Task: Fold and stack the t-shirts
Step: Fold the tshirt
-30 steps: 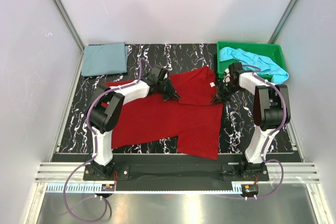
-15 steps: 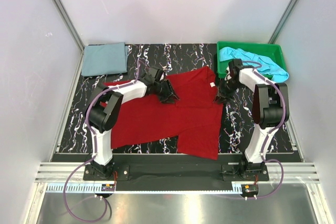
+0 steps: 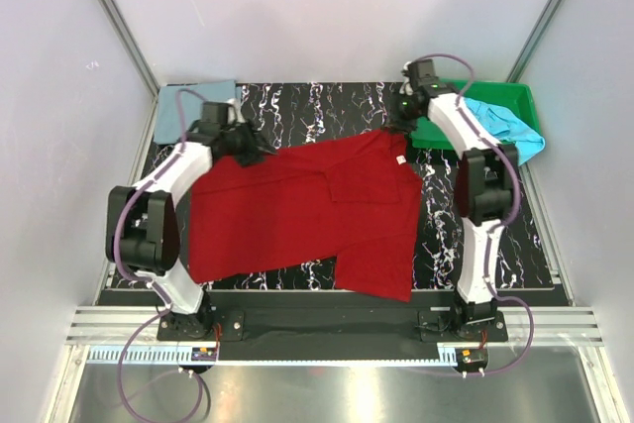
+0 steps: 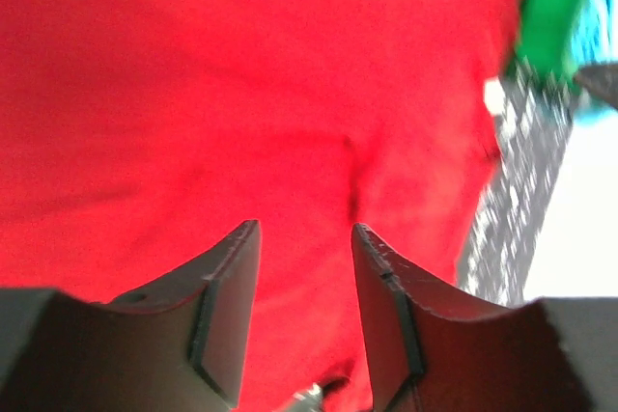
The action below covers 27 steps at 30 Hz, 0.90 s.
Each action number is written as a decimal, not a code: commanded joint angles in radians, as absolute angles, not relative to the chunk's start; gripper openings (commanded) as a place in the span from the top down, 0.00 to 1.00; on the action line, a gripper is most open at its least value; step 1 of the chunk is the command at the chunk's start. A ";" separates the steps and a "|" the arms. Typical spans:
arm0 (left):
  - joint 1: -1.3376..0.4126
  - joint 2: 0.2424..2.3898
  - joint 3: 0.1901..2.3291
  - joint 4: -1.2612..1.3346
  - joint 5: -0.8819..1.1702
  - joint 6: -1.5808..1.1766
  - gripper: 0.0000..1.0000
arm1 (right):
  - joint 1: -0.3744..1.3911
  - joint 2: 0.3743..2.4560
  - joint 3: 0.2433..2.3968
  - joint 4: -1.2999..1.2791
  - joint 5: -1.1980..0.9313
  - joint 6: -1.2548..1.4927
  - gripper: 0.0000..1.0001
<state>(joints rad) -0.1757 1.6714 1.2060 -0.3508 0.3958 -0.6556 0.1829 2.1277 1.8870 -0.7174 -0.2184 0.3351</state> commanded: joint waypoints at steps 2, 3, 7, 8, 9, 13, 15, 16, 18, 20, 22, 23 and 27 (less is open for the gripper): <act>-0.026 1.697 1.178 -0.391 0.385 -0.539 0.53 | 0.222 2.293 2.067 -0.687 -0.169 0.377 0.68; -0.006 1.706 1.183 -0.393 0.385 -0.529 0.53 | 0.225 2.319 2.097 -0.687 -0.161 0.385 0.68; 0.110 1.767 1.209 -0.413 0.387 -0.502 0.55 | 0.225 2.442 2.218 -0.724 -0.098 0.390 0.68; 0.124 1.788 1.212 -0.411 0.387 -0.503 0.55 | 0.225 2.456 2.227 -0.741 -0.065 0.387 0.68; 0.149 1.802 1.212 -0.411 0.379 -0.503 0.55 | 0.225 2.467 2.232 -0.742 -0.052 0.379 0.67; 0.195 1.900 1.233 -0.417 0.380 -0.486 0.55 | 0.224 2.535 2.273 -0.776 -0.005 0.356 0.64; 0.215 1.960 1.258 -0.423 0.397 -0.491 0.55 | 0.221 2.565 2.301 -0.805 0.041 0.335 0.62; 0.221 1.977 1.278 -0.425 0.400 -0.495 0.55 | 0.218 2.597 2.345 -0.821 0.066 0.331 0.61; 0.230 2.009 1.298 -0.426 0.402 -0.497 0.55 | 0.213 2.635 2.394 -0.871 0.083 0.318 0.60; 0.239 2.043 1.330 -0.430 0.410 -0.508 0.55 | 0.199 2.690 2.473 -0.914 0.100 0.313 0.60; 0.245 2.068 1.368 -0.433 0.407 -0.505 0.55 | 0.187 2.727 2.535 -0.930 0.100 0.301 0.59; 0.248 2.074 1.385 -0.437 0.408 -0.502 0.55 | 0.186 2.735 2.551 -0.936 0.098 0.296 0.59; 0.245 2.076 1.454 -0.472 0.431 -0.489 0.54 | 0.181 2.754 2.620 -0.933 0.075 0.259 0.57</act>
